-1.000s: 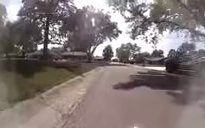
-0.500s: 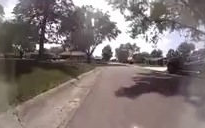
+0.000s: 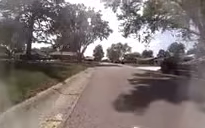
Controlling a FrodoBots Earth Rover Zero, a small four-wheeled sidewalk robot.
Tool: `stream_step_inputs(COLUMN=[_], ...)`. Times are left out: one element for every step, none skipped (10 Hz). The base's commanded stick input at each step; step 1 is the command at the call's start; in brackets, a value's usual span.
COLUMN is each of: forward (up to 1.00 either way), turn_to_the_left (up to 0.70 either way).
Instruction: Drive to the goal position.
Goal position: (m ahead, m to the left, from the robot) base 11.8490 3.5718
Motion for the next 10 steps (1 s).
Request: stream_step_inputs(forward=[1.0, 1.0, 1.0, 1.0, 1.0, 1.0, 1.0, 1.0, 1.0, 1.0], turn_to_the_left=[0.0, 0.0, 0.0, 0.0, 0.0, 0.0, 0.0, 0.0, 0.0, 0.0])
